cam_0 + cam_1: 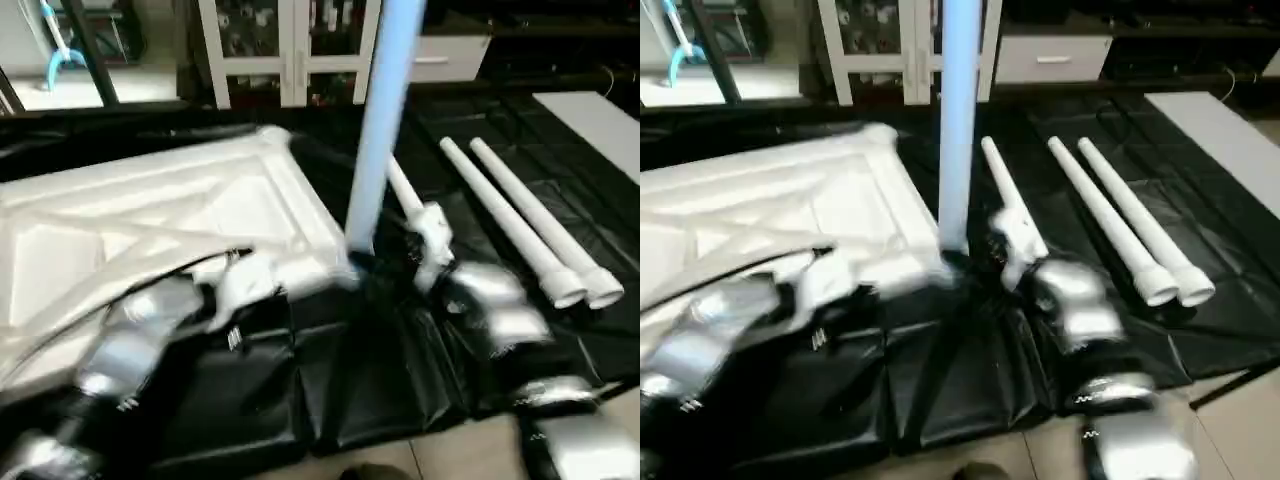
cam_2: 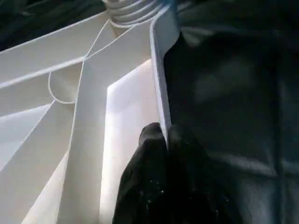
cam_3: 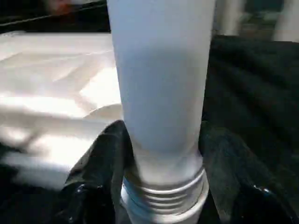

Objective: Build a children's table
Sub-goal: Rotate leg to tighten

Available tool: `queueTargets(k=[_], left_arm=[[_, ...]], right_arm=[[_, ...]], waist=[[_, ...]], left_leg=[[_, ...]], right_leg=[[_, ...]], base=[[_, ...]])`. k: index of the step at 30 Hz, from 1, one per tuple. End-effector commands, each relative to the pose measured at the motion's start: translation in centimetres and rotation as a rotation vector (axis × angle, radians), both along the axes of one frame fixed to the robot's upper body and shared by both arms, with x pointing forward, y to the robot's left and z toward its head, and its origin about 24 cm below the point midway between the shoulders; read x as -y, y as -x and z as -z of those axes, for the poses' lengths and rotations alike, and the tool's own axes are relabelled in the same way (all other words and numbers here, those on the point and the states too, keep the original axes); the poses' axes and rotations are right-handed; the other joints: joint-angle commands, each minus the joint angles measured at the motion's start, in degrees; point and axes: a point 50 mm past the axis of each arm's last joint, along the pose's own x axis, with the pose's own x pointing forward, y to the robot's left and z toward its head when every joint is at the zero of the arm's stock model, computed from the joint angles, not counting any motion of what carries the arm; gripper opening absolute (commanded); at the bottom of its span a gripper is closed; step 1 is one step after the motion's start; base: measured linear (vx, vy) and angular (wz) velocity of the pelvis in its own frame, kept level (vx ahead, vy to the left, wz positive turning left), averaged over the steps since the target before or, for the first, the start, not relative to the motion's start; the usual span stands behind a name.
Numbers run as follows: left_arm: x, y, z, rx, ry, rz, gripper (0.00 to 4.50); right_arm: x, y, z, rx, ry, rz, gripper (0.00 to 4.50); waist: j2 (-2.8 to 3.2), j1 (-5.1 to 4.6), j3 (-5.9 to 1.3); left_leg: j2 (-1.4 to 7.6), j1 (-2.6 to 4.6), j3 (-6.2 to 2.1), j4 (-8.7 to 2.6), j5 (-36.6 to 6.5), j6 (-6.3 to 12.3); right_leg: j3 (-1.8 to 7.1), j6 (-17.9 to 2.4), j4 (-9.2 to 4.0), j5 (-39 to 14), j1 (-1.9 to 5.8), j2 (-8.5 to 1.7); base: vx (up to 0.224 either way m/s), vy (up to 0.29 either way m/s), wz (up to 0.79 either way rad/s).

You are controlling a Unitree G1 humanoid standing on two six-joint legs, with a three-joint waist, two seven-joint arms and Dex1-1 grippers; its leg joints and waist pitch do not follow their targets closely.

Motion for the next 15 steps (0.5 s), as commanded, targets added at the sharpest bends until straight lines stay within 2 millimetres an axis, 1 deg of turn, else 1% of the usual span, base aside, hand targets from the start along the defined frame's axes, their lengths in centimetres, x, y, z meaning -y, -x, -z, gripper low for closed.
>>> queueTargets(k=[1, 2, 3, 4, 5, 6, 7, 8, 9, 10, 12, 13, 14, 15], left_arm=[[3.8, 1.8, 2.1, -0.103, -0.013, 0.141, 0.0], [4.3, 1.6, 2.1, -0.106, -0.01, 0.122, 0.0], [4.8, 1.4, 2.0, -0.111, -0.008, 0.094, 0.0], [5.4, 1.0, 1.9, -0.109, -0.002, 0.05, 0.0], [6.5, 0.4, 1.6, -0.109, 0.017, 0.001, 0.0], [7.1, 0.2, 1.3, -0.109, 0.027, -0.02, 0.0], [7.1, 0.2, 1.3, -0.109, 0.027, -0.02, 0.0], [7.4, 0.2, 1.2, -0.102, 0.031, -0.018, 0.0], [7.2, 0.3, 1.1, -0.091, 0.028, -0.004, 0.0], [7.2, 0.3, 1.1, -0.09, 0.028, -0.003, 0.0], [6.4, 0.6, 1.3, -0.079, 0.023, 0.013, 0.0], [5.9, 0.8, 1.4, -0.074, 0.024, 0.027, 0.0], [5.2, 1.1, 1.5, -0.072, 0.026, 0.048, 0.0], [4.6, 1.4, 1.6, -0.078, 0.025, 0.064, 0.0]], right_arm=[[-0.2, 0.9, 3.5, -0.195, 0.05, 0.124, 2.05], [-0.6, 1.0, 3.9, -0.223, 0.031, 0.168, 2.04], [-1.1, 0.9, 4.2, -0.256, 0.01, 0.219, 2.04], [-1.6, 0.9, 4.5, -0.285, -0.012, 0.273, 2.04], [-2.8, 1.0, 4.8, -0.311, -0.031, 0.325, 2.04], [-3.6, 1.1, 4.8, -0.316, -0.034, 0.347, 2.04], [-3.6, 1.1, 4.8, -0.316, -0.034, 0.347, 2.04], [-4.3, 1.0, 4.5, -0.3, -0.06, 0.332, 2.04], [-4.8, 0.8, 3.7, -0.267, -0.106, 0.302, 2.04], [-4.8, 0.7, 3.6, -0.264, -0.109, 0.3, 2.04], [-4.4, 0.3, 2.4, -0.194, -0.144, 0.25, 2.04], [-3.8, 0.1, 1.7, -0.156, -0.169, 0.214, 2.04], [-2.9, -0.1, 0.9, -0.105, -0.18, 0.162, 2.39], [-2.2, -0.2, 0.3, -0.064, -0.175, 0.116, 2.74]], waist=[[0.61, 0.25, -2.04], [0.6, 0.21, -2.01], [0.57, 0.24, -2.07], [0.55, 0.12, -1.97], [0.89, -0.01, -2.15], [0.78, -0.04, -2.12], [0.78, -0.04, -2.12], [0.42, 0.01, -2.24], [0.56, 0.07, -2.15], [0.38, 0.04, -2.38], [0.32, -0.03, -2.56], [0.34, -0.03, -2.65], [0.09, -0.04, -2.74], [0.13, 0.04, -2.86]], left_leg=[[2.4, 0.3, -1.15, -4.73, -15.13, 1.05], [2.41, 0.42, -1.11, -4.79, -15.81, 0.73], [2.28, 0.27, -1.2, -4.82, -16.6, 0.76], [2.39, 0.38, -1.16, -4.95, -17.11, 0.57], [2.4, 0.83, -1.14, -4.91, -17.67, -0.29], [2.29, 0.98, -1.24, -4.89, -18.54, -0.84], [2.29, 0.98, -1.24, -4.89, -18.54, -0.84], [2.17, 0.75, -1.35, -4.94, -19.28, -0.74], [2.2, 0.62, -1.45, -5.07, -19.79, -0.47], [2.27, 0.51, -1.5, -5.08, -19.43, -0.16], [2.33, 0.26, -1.51, -5.19, -18.82, 0.17], [2.44, 0.21, -1.5, -5.2, -18.1, 0.5], [2.39, 0.14, -1.41, -5.14, -17.74, 0.88], [2.53, -0.18, -1.51, -5.1, -16.66, 1.71]], right_leg=[[2.96, -13.13, -5.59, -16.91, 1.69, -4.06], [3.0, -13.1, -5.72, -16.77, 1.53, -4.04], [2.92, -12.83, -5.77, -16.97, 1.67, -4.01], [2.92, -12.75, -5.81, -17.24, 1.53, -3.99], [2.91, -12.72, -5.84, -17.73, 1.36, -3.99], [2.82, -12.26, -6.12, -18.95, 1.21, -4.03], [2.82, -12.26, -6.12, -18.95, 1.21, -4.03], [2.74, -11.44, -6.24, -19.63, 1.45, -4.03], [2.75, -10.9, -6.37, -19.59, 1.41, -4.09], [2.79, -10.89, -6.2, -18.41, 1.56, -4.11], [2.7, -11.04, -6.05, -16.4, 1.8, -4.04], [2.7, -11.52, -5.85, -14.49, 1.88, -4.05], [2.69, -11.73, -5.84, -13.7, 1.99, -4.01], [2.73, -12.28, -5.55, -11.78, 2.44, -4.12]], base=[[0.0, 0.0, 0.0], [0.0, 0.0, 0.0], [0.0, 0.0, 0.0], [0.0, 0.0, 0.0], [0.0, 0.0, 0.0], [0.0, 0.0, 0.0], [0.0, 0.0, 0.0], [0.0, 0.0, 0.0], [0.0, 0.0, 0.0], [0.0, 0.0, 0.0], [0.0, 0.0, 0.0], [0.0, 0.0, 0.0], [0.0, 0.0, 0.0], [0.0, 0.0, 0.0]])
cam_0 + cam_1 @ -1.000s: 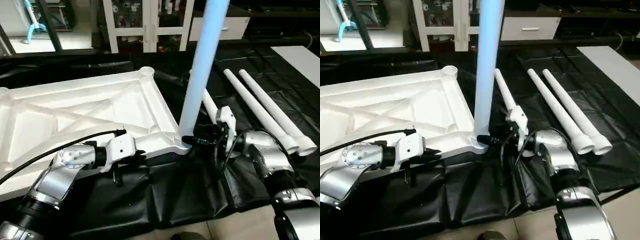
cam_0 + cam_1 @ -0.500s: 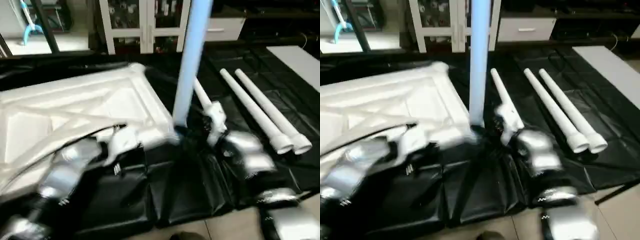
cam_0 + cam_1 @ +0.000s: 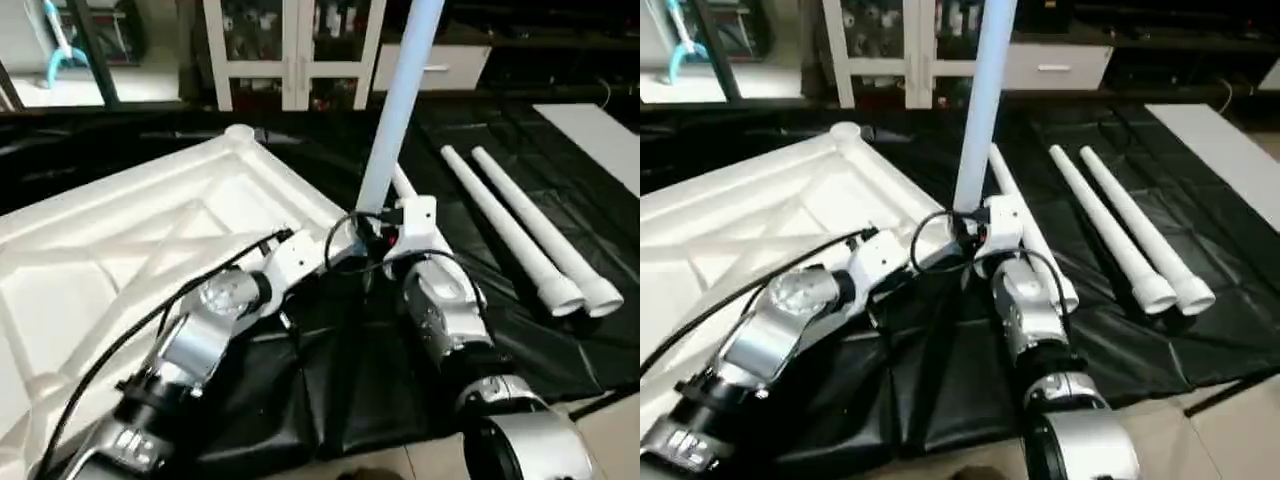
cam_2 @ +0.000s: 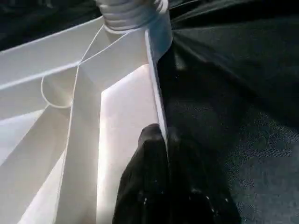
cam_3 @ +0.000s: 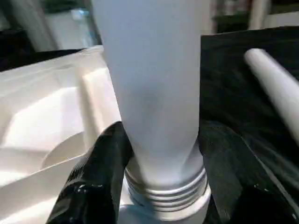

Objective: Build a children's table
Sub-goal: Rotate leg to tighten

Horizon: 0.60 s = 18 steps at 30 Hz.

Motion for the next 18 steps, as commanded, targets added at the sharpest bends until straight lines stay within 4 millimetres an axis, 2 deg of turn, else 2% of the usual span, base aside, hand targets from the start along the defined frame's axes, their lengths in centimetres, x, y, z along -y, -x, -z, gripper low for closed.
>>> queueTargets(k=[1, 2, 3, 4, 5, 7, 8, 9, 13, 14, 15, 16, 17, 18], left_arm=[[1.2, 2.2, 1.4, -0.074, 0.011, 0.198, 0.0], [1.1, 2.3, 1.5, -0.075, 0.01, 0.207, 0.0], [0.7, 2.8, 1.5, -0.07, 0.011, 0.253, 0.0], [0.4, 3.1, 1.5, -0.077, 0.014, 0.271, 0.0], [0.0, 3.7, 1.5, -0.081, 0.017, 0.307, 0.0], [-0.3, 4.1, 1.5, -0.085, 0.019, 0.333, 0.0], [-0.5, 4.4, 1.5, -0.1, 0.024, 0.347, 0.0], [-0.6, 4.5, 1.5, -0.101, 0.025, 0.35, 0.0], [-0.7, 5.5, 1.4, -0.131, 0.056, 0.405, 0.0], [-0.7, 5.4, 1.4, -0.129, 0.055, 0.402, 0.0], [-0.8, 5.2, 1.3, -0.119, 0.048, 0.391, 0.0], [-0.8, 5.1, 1.3, -0.116, 0.046, 0.388, 0.0], [-0.9, 5.0, 1.3, -0.109, 0.043, 0.381, 0.0], [-1.0, 4.8, 1.3, -0.096, 0.036, 0.365, 0.0]], right_arm=[[-0.2, 0.5, -0.3, 0.03, -0.032, -0.165, 2.76], [0.1, 0.5, -0.5, 0.041, -0.019, -0.175, 2.83], [0.9, 0.4, -1.0, 0.067, 0.014, -0.213, 2.96], [1.5, 0.4, -1.2, 0.078, 0.034, -0.239, 2.96], [2.2, 0.5, -1.6, 0.092, 0.067, -0.288, 3.17], [2.8, 0.6, -1.9, 0.101, 0.094, -0.329, 3.28], [3.3, 0.7, -2.1, 0.111, 0.123, -0.381, 3.28], [3.3, 0.7, -2.2, 0.112, 0.126, -0.386, 3.53], [5.0, 1.4, -2.7, 0.126, 0.182, -0.571, 3.53], [5.0, 1.5, -2.7, 0.123, 0.184, -0.575, 3.53], [5.2, 1.4, -2.4, 0.111, 0.198, -0.573, 3.29], [5.2, 1.4, -2.4, 0.109, 0.197, -0.572, 3.2], [5.2, 1.4, -2.3, 0.102, 0.19, -0.57, 3.2], [5.2, 1.4, -2.2, 0.089, 0.177, -0.567, 3.14]], waist=[[0.98, 0.25, -2.49], [0.98, 0.25, -2.49], [0.88, 0.41, -2.46], [0.88, 0.41, -2.46], [0.92, 0.52, -2.78], [1.05, 0.84, -2.95], [0.76, 0.84, -2.82], [0.9, 1.23, -2.75], [0.81, 1.8, -2.8], [0.82, 1.82, -2.79], [0.81, 1.89, -2.81], [0.15, 1.79, -2.75], [0.42, 1.99, -2.73], [0.33, 2.03, -2.7]], left_leg=[[2.58, -0.19, -1.34, -4.71, -14.69, 2.74], [2.58, -0.19, -1.34, -4.71, -14.69, 2.74], [2.53, -0.25, -1.03, -4.44, -11.87, 4.39], [2.53, -0.25, -1.03, -4.44, -11.87, 4.39], [2.52, -0.31, -0.87, -4.1, -8.14, 5.7], [2.6, -0.27, -0.68, -3.76, -4.95, 7.36], [2.59, -0.25, -0.55, -3.74, -4.72, 7.98], [2.63, -0.13, -0.5, -3.7, -3.71, 8.79], [2.73, -0.06, -0.4, -3.5, -2.61, 9.68], [2.73, 0.0, -0.38, -3.49, -2.4, 9.82], [2.67, 0.07, -0.35, -3.43, -1.87, 9.96], [2.67, 0.02, -0.26, -3.42, -1.64, 10.13], [2.66, 0.08, -0.35, -3.42, -1.57, 10.2], [2.64, 0.12, -0.31, -3.37, -1.63, 10.21]], right_leg=[[2.78, -13.18, -4.52, -9.0, 2.15, -4.09], [2.78, -13.18, -4.52, -9.0, 2.15, -4.09], [2.88, -14.96, -4.24, -6.36, 2.22, -4.18], [2.88, -14.96, -4.24, -6.36, 2.22, -4.18], [2.91, -16.09, -3.7, -2.93, 2.44, -4.17], [2.93, -17.1, -3.2, 1.39, 2.55, -4.13], [2.86, -17.32, -3.17, 2.12, 2.4, -3.95], [2.86, -17.55, -3.01, 2.66, 2.34, -4.03], [2.88, -18.05, -2.71, 3.26, 2.57, -4.13], [2.86, -18.09, -2.72, 3.29, 2.53, -4.12], [2.86, -18.11, -2.71, 3.33, 2.5, -4.11], [2.86, -18.05, -2.73, 3.16, 2.46, -4.07], [2.89, -17.99, -2.7, 2.34, 2.48, -4.21], [2.86, -17.79, -2.78, 1.54, 2.39, -4.15]], base=[[0.0, 0.0, 0.0], [0.0, 0.0, 0.0], [0.0, 0.0, 0.0], [0.0, 0.0, 0.0], [0.0, 0.0, 0.0], [0.0, 0.0, 0.0], [0.0, 0.0, 0.0], [0.0, 0.0, 0.0], [0.0, 0.0, 0.0], [0.0, 0.0, 0.0], [0.0, 0.0, 0.0], [0.0, 0.0, 0.0], [0.0, 0.0, 0.0], [0.0, 0.0, 0.0]])
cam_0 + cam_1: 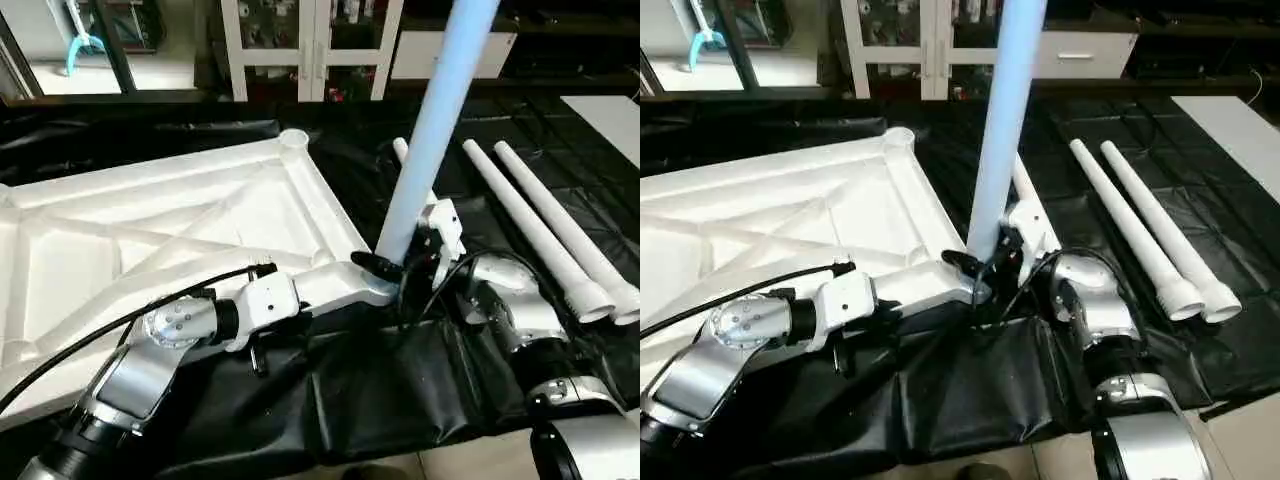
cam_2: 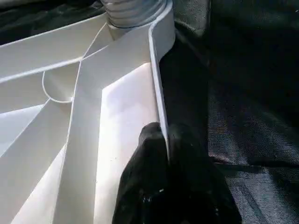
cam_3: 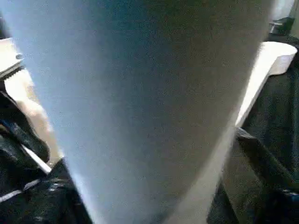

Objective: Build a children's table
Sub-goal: Rotate leg to tighten

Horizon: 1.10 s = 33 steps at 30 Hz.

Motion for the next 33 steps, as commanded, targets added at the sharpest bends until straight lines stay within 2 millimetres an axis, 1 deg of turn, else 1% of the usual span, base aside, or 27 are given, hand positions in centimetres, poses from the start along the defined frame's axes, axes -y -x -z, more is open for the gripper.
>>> queueTargets(k=[1, 2, 3, 5, 6, 9, 13, 15, 16, 17, 18, 19, 20, 21, 22, 23, 24, 25, 26, 27, 28, 29, 30, 31, 32, 33], left_arm=[[1.1, 1.1, 1.6, -0.066, 0.0, 0.076, 0.0], [1.1, 1.1, 1.6, -0.065, -0.001, 0.075, 0.0], [0.9, 1.0, 1.6, -0.062, -0.004, 0.072, 0.0], [0.8, 1.0, 1.5, -0.062, -0.007, 0.07, 0.0], [0.7, 1.0, 1.5, -0.067, -0.008, 0.067, 0.0], [0.5, 1.2, 1.6, -0.085, -0.014, 0.071, 0.0], [0.2, 1.5, 2.0, -0.13, -0.038, 0.083, 0.0], [0.1, 1.5, 2.3, -0.153, -0.055, 0.066, 0.0], [0.1, 1.4, 2.4, -0.163, -0.06, 0.044, 0.0], [0.1, 1.4, 2.4, -0.163, -0.06, 0.044, 0.0], [0.7, 0.4, 2.7, -0.168, -0.068, -0.047, 0.0], [1.0, -0.1, 2.8, -0.166, -0.07, -0.084, 0.0], [1.3, -0.6, 2.8, -0.159, -0.072, -0.125, 0.0], [1.8, -1.4, 2.7, -0.149, -0.071, -0.183, 0.0], [2.1, -1.9, 2.7, -0.149, -0.067, -0.241, 0.0], [2.1, -1.9, 2.7, -0.149, -0.067, -0.241, 0.0], [3.4, -3.2, 2.5, -0.151, -0.043, -0.346, 0.0], [4.2, -3.4, 2.3, -0.158, -0.031, -0.358, 0.0], [4.2, -3.4, 2.3, -0.158, -0.031, -0.358, 0.0], [4.7, -3.6, 2.2, -0.163, -0.026, -0.36, 0.0], [5.0, -3.6, 2.1, -0.165, -0.029, -0.349, 0.0], [5.2, -3.6, 2.0, -0.164, -0.036, -0.338, 0.0], [5.2, -3.6, 1.9, -0.161, -0.038, -0.329, 0.0], [5.2, -3.6, 1.9, -0.16, -0.036, -0.328, 0.0], [4.9, -3.5, 1.8, -0.149, -0.023, -0.313, 0.0], [4.6, -3.3, 1.8, -0.138, -0.022, -0.299, 0.0]], right_arm=[[0.5, -0.2, -0.1, -0.016, 0.009, 0.022, 3.02], [0.5, -0.2, 0.0, -0.014, 0.013, 0.03, 2.88], [0.5, -0.3, 0.2, -0.017, 0.017, 0.05, 2.79], [0.3, -0.2, 0.5, -0.019, 0.023, 0.061, 2.69], [0.1, -0.1, 0.7, -0.024, 0.024, 0.057, 2.58], [-0.3, 0.2, 1.1, -0.034, 0.018, 0.056, 2.3], [-0.7, 0.1, 1.4, -0.044, 0.003, 0.107, 2.03], [-0.8, -0.3, 1.8, -0.058, 0.01, 0.215, 2.02], [-0.9, -0.5, 2.2, -0.068, 0.024, 0.291, 1.99], [-0.9, -0.5, 2.2, -0.068, 0.024, 0.291, 1.98], [-1.2, -0.8, 3.5, -0.119, 0.051, 0.481, 1.98], [-1.4, -0.8, 4.0, -0.143, 0.061, 0.544, 1.97], [-1.6, -0.8, 4.5, -0.172, 0.063, 0.601, 1.97], [-2.1, -0.8, 5.0, -0.212, 0.059, 0.674, 1.96], [-2.7, -0.7, 5.5, -0.245, 0.051, 0.718, 1.96], [-2.7, -0.7, 5.5, -0.245, 0.051, 0.718, 1.96], [-4.5, -0.5, 6.4, -0.33, 0.021, 0.807, 1.96], [-5.8, -0.3, 6.6, -0.352, 0.016, 0.809, 1.96], [-5.8, -0.3, 6.6, -0.352, 0.016, 0.809, 1.96], [-6.6, -0.2, 6.7, -0.36, 0.016, 0.81, 1.96], [-7.4, -0.2, 6.5, -0.354, 0.012, 0.784, 1.96], [-8.2, -0.3, 6.0, -0.339, 0.003, 0.755, 1.96], [-8.5, -0.6, 5.5, -0.326, -0.029, 0.743, 1.96], [-8.5, -0.6, 5.4, -0.324, -0.032, 0.739, 1.96], [-8.7, -1.1, 4.3, -0.311, -0.1, 0.677, 1.96], [-8.6, -1.3, 3.8, -0.295, -0.136, 0.643, 1.96]], waist=[[-0.32, 0.05, -3.11], [-0.32, 0.08, -3.1], [-0.34, 0.14, -2.92], [-0.31, 0.16, -2.91], [-0.18, 0.17, -2.78], [-0.14, 0.07, -2.75], [-0.07, -0.28, -2.63], [-0.15, -0.51, -2.51], [-0.09, -0.75, -2.26], [0.0, -0.87, -2.18], [0.09, -1.08, -2.22], [0.08, -1.28, -1.95], [0.07, -1.26, -1.84], [0.15, -1.42, -1.62], [0.14, -1.63, -1.51], [0.11, -1.7, -1.45], [0.24, -1.67, -1.6], [0.2, -2.06, -1.68], [0.32, -1.86, -1.28], [0.07, -2.01, -1.41], [0.08, -2.07, -1.42], [0.21, -2.18, -1.57], [0.14, -2.28, -1.74], [0.03, -2.39, -1.75], [0.04, -2.4, -1.69], [-0.03, -2.44, -1.77]], left_leg=[[2.64, 0.69, -0.63, -3.39, -1.85, 9.42], [2.63, 0.71, -0.62, -3.39, -2.11, 9.24], [2.63, 0.72, -0.62, -3.45, -2.86, 8.77], [2.62, 0.73, -0.65, -3.47, -3.94, 7.93], [2.59, 0.74, -0.7, -3.55, -4.63, 7.31], [2.54, 0.71, -0.7, -3.57, -4.74, 6.9], [2.48, 0.73, -0.77, -3.72, -6.7, 5.85], [2.46, 0.61, -0.87, -3.86, -7.51, 5.22], [2.5, 0.61, -0.95, -4.11, -8.45, 4.19], [2.45, 0.61, -1.02, -4.21, -9.24, 3.64], [2.5, 0.7, -1.15, -4.31, -10.87, 2.28], [2.47, 1.01, -1.12, -4.37, -11.54, 0.87], [2.35, 1.35, -1.04, -4.42, -12.86, 0.22], [2.32, 1.68, -1.19, -4.64, -16.41, -1.03], [2.27, 1.93, -1.56, -4.73, -19.8, -2.08], [2.19, 2.01, -1.61, -4.79, -21.3, -2.45], [2.08, 2.17, -1.88, -4.78, -23.1, -2.52], [1.93, 2.4, -1.92, -4.71, -24.39, -2.67], [1.9, 2.89, -1.81, -4.71, -25.98, -2.89], [1.6, 3.28, -1.81, -4.46, -27.95, -2.66], [1.61, 2.81, -2.07, -4.67, -27.73, -2.48], [1.85, 1.79, -2.6, -5.26, -26.61, -2.26], [1.89, 1.78, -2.56, -5.29, -26.16, -2.2], [1.93, 1.68, -2.47, -5.33, -25.67, -1.94], [1.89, 1.66, -2.4, -5.33, -25.71, -1.75], [1.88, 1.45, -2.4, -5.32, -25.67, -1.24]], right_leg=[[2.82, -17.47, -2.95, 0.69, 3.05, -4.08], [2.81, -17.35, -3.0, 0.11, 3.01, -4.08], [2.8, -17.04, -3.17, -1.36, 2.9, -4.06], [2.84, -16.61, -3.26, -2.95, 2.89, -4.1], [2.87, -16.29, -3.36, -3.89, 2.81, -4.07], [2.88, -16.14, -3.35, -3.53, 2.78, -3.98], [2.89, -15.82, -3.61, -5.59, 2.74, -4.04], [2.87, -15.48, -3.73, -6.99, 2.71, -4.02], [2.83, -14.93, -3.95, -9.27, 2.54, -4.03], [2.81, -14.57, -4.15, -10.86, 2.5, -4.07], [2.83, -13.67, -4.37, -13.51, 2.52, -4.15], [2.95, -13.06, -4.79, -15.33, 2.1, -4.17], [2.99, -12.7, -5.02, -16.77, 1.85, -4.06], [2.94, -11.83, -5.4, -20.57, 1.59, -3.98], [2.8, -10.49, -5.65, -24.11, 1.43, -3.97], [2.76, -9.71, -5.82, -25.48, 1.24, -3.92], [2.72, -8.49, -6.06, -26.75, 1.11, -3.95], [2.74, -7.83, -6.37, -27.61, 0.72, -3.97], [2.64, -7.38, -6.81, -28.97, 0.08, -3.78], [2.37, -6.44, -7.14, -30.51, -0.18, -3.59], [2.33, -6.17, -7.08, -30.32, 0.25, -3.8], [2.15, -5.58, -6.82, -28.71, 1.04, -4.07], [2.14, -5.72, -6.81, -27.29, 1.08, -4.05], [2.26, -6.39, -6.66, -24.99, 1.05, -3.99], [2.3, -6.7, -6.66, -24.53, 0.99, -3.95], [2.41, -7.1, -6.57, -24.15, 1.2, -4.09]], base=[[0.0, 0.0, 0.0], [0.0, 0.0, 0.0], [0.0, 0.0, 0.0], [0.0, 0.0, 0.0], [0.0, 0.0, 0.0], [0.0, 0.0, 0.0], [0.0, 0.0, 0.0], [0.0, 0.0, 0.0], [0.0, 0.0, 0.0], [0.0, 0.0, 0.0], [0.0, 0.0, 0.0], [0.0, 0.0, 0.0], [0.0, 0.0, 0.0], [0.0, 0.0, 0.0], [0.0, 0.0, 0.0], [0.0, 0.0, 0.0], [0.0, 0.0, 0.0], [-0.053, 0.014, 0.08], [-0.053, 0.014, 0.08], [0.0, 0.0, 0.0], [0.0, 0.0, 0.0], [0.0, 0.0, 0.0], [0.0, 0.0, 0.0], [0.0, 0.0, 0.0], [0.0, 0.0, 0.0], [0.0, 0.0, 0.0]])
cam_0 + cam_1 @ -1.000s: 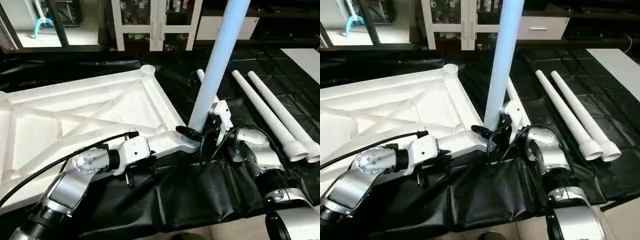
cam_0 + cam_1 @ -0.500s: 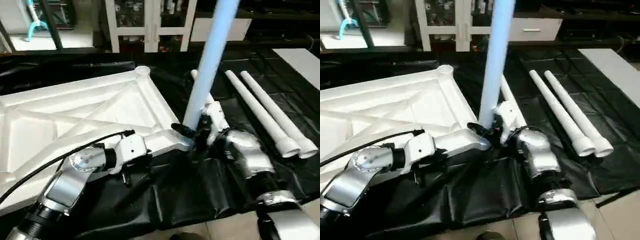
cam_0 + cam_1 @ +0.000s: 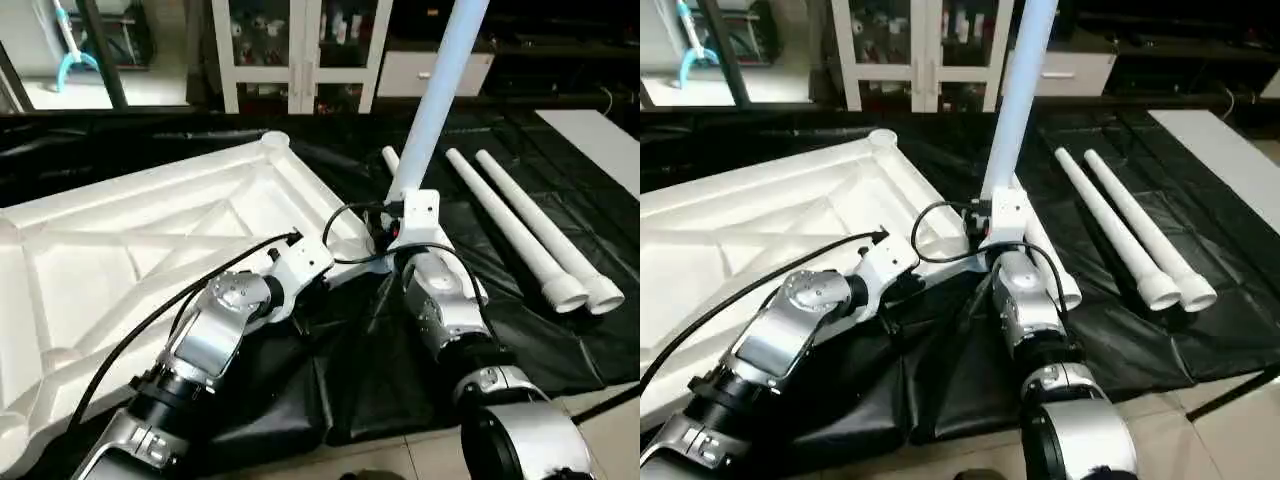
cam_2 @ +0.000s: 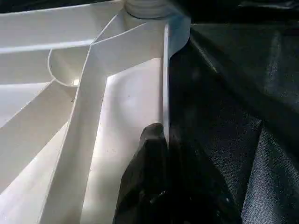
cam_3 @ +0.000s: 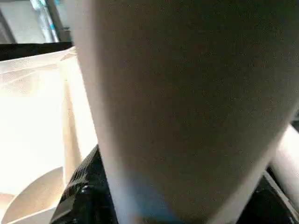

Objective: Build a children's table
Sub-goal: Rotate leg to tighten

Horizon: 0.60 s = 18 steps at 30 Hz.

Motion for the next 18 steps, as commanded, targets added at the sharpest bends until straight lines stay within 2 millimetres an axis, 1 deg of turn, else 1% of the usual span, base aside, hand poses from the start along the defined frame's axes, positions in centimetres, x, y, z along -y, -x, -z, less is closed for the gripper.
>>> queueTargets(k=[1, 2, 3, 4, 5, 6, 7, 8, 9, 10, 11, 12, 13, 14, 15, 16, 18], left_arm=[[0.0, 0.8, 1.3, -0.007, -0.036, 0.055, 0.0], [0.0, 0.8, 1.3, -0.007, -0.036, 0.057, 0.0], [-0.6, 1.2, 1.4, -0.017, -0.035, 0.069, 0.0], [-0.9, 1.4, 1.3, -0.015, -0.022, 0.093, 0.0], [-1.0, 1.6, 1.2, -0.012, -0.014, 0.11, 0.0], [-1.4, 2.0, 1.1, -0.008, -0.007, 0.161, 0.0], [-1.8, 2.4, 1.0, -0.008, -0.005, 0.206, 0.0], [-2.3, 2.9, 1.0, -0.02, -0.01, 0.251, 0.0], [-2.7, 3.3, 1.0, -0.03, -0.009, 0.278, 0.0], [-2.7, 3.3, 1.0, -0.03, -0.009, 0.278, 0.0], [-3.0, 3.6, 1.0, -0.036, -0.008, 0.298, 0.0], [-3.4, 4.0, 1.1, -0.055, -0.008, 0.32, 0.0], [-3.9, 4.5, 1.0, -0.075, -0.006, 0.352, 0.0], [-4.4, 4.9, 1.0, -0.103, -0.003, 0.377, 0.0], [-4.4, 5.0, 1.0, -0.108, -0.003, 0.381, 0.0], [-4.6, 5.1, 1.0, -0.115, -0.001, 0.39, 0.0], [-5.0, 5.5, 1.0, -0.143, 0.011, 0.408, 0.0]], right_arm=[[-2.9, 1.2, 1.2, -0.061, -0.116, -0.249, 1.96], [-2.9, 1.2, 1.1, -0.058, -0.115, -0.254, 2.31], [-2.0, 1.0, 0.2, 0.008, -0.118, -0.308, 2.66], [-1.5, 1.0, -0.2, 0.032, -0.109, -0.349, 2.66], [-1.2, 1.0, -0.4, 0.047, -0.101, -0.379, 2.7], [-0.4, 1.1, -0.9, 0.08, -0.071, -0.434, 2.9], [0.3, 1.2, -1.3, 0.106, -0.045, -0.484, 3.02], [0.9, 1.5, -1.6, 0.124, -0.027, -0.563, 3.02], [1.6, 1.7, -1.8, 0.13, -0.017, -0.611, 3.1], [1.6, 1.7, -1.8, 0.13, -0.017, -0.611, 3.21], [2.1, 1.8, -2.0, 0.134, -0.01, -0.646, 3.34], [2.9, 2.2, -2.2, 0.137, 0.026, -0.713, 3.45], [4.0, 2.5, -2.3, 0.133, 0.069, -0.774, 3.51], [5.1, 2.9, -2.4, 0.122, 0.104, -0.836, 3.57], [5.3, 3.0, -2.5, 0.12, 0.107, -0.848, 3.57], [5.9, 3.2, -2.6, 0.115, 0.113, -0.874, 3.57], [7.2, 3.7, -2.6, 0.102, 0.139, -0.923, 3.57]], waist=[[0.98, -0.27, -2.03], [1.06, -0.24, -2.29], [0.92, -0.16, -2.52], [0.87, -0.19, -2.47], [0.73, -0.18, -2.38], [0.66, 0.01, -2.25], [0.59, 0.12, -2.37], [0.44, 0.24, -2.4], [0.62, 0.36, -2.79], [0.71, 0.44, -2.89], [0.79, 0.49, -3.02], [0.81, 0.7, -3.02], [0.83, 0.84, -2.93], [0.87, 1.0, -2.9], [0.59, 1.22, -2.8], [0.71, 1.26, -2.64], [0.73, 1.51, -2.61]], left_leg=[[2.52, -0.04, -2.19, -5.64, -22.49, -0.18], [2.62, -0.38, -2.13, -5.57, -20.43, 0.26], [2.89, -0.33, -1.53, -5.33, -15.8, 1.93], [2.82, -0.27, -1.3, -5.19, -15.2, 2.58], [2.73, -0.48, -1.27, -5.12, -14.94, 3.26], [2.68, -0.85, -1.35, -5.16, -14.85, 4.05], [2.71, -0.9, -1.28, -4.9, -13.82, 4.55], [2.73, -0.86, -1.15, -4.79, -12.72, 4.94], [2.69, -0.84, -0.91, -4.4, -8.96, 6.07], [2.73, -0.9, -0.73, -4.24, -4.85, 7.6], [2.69, -0.85, -0.73, -4.06, -2.97, 8.41], [2.75, -0.8, -0.68, -3.93, -0.39, 9.96], [2.83, -0.65, -0.55, -3.79, 0.89, 11.22], [2.85, -0.45, -0.44, -3.71, 0.67, 11.59], [2.89, -0.37, -0.38, -3.74, 0.73, 12.12], [3.03, -0.3, -0.35, -3.81, 0.46, 12.27], [3.08, 0.0, -0.28, -3.82, -0.09, 11.74]], right_leg=[[2.31, -8.1, -4.8, -20.6, 0.91, -4.17], [2.38, -8.78, -4.53, -17.5, 1.25, -4.18], [2.3, -11.27, -3.87, -9.86, 1.35, -3.95], [2.38, -11.97, -3.88, -9.15, 1.28, -4.01], [2.39, -12.37, -3.91, -9.29, 1.43, -4.03], [2.37, -12.36, -3.99, -11.27, 1.63, -4.12], [2.41, -12.41, -4.06, -12.48, 1.69, -4.36], [2.49, -12.38, -4.05, -12.08, 1.8, -4.32], [2.64, -13.25, -3.41, -8.07, 1.93, -4.33], [2.68, -14.85, -2.78, -2.36, 2.13, -4.17], [2.59, -15.65, -2.37, 0.49, 2.15, -4.06], [2.46, -16.92, -1.88, 4.85, 2.29, -3.92], [2.41, -17.84, -1.66, 7.21, 2.15, -3.89], [2.4, -18.14, -1.63, 7.43, 2.09, -3.86], [2.41, -18.29, -1.61, 7.01, 2.19, -3.84], [2.4, -18.33, -1.69, 5.78, 2.01, -3.83], [2.39, -18.26, -1.79, 3.97, 1.9, -3.8]], base=[[0.0, 0.0, 0.0], [0.0, 0.0, 0.0], [0.0, 0.0, 0.0], [0.0, 0.0, 0.0], [0.0, 0.0, 0.0], [0.0, 0.0, 0.0], [0.0, 0.0, 0.0], [0.0, 0.0, 0.0], [0.058, -0.043, 0.0], [0.066, -0.038, -0.01], [0.066, -0.038, -0.01], [0.055, -0.021, -0.02], [0.0, 0.0, 0.0], [0.0, 0.0, 0.0], [0.0, 0.0, 0.0], [0.0, 0.0, 0.0], [0.0, 0.0, 0.0]])
